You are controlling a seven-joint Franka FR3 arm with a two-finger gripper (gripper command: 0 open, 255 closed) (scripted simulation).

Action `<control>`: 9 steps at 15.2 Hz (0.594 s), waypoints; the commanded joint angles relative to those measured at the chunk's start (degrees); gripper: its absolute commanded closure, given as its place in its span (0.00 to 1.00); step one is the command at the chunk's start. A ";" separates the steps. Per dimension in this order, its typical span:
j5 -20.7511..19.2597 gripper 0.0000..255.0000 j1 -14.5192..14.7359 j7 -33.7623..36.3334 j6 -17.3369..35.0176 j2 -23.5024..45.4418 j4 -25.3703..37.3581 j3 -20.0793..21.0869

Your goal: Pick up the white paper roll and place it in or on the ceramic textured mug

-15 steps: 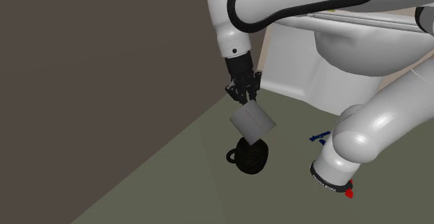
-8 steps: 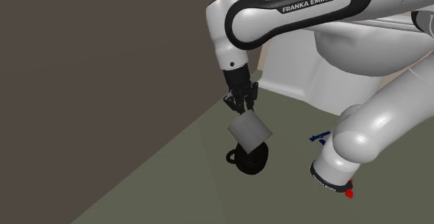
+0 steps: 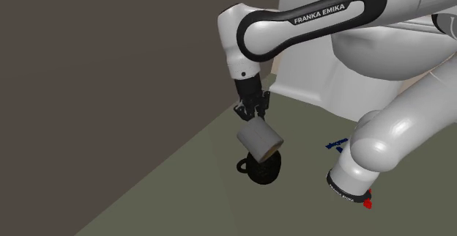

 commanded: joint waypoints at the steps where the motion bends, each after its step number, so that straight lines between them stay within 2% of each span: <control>1: 0.53 1.00 0.31 0.23 -0.07 0.72 -0.58 0.40; 4: 0.47 1.00 0.55 0.29 -0.06 0.76 -0.58 0.18; 5: 0.49 0.00 0.56 0.27 -0.21 0.62 -0.57 0.15; 9: 0.46 0.00 0.54 0.29 -0.23 0.76 -0.42 0.16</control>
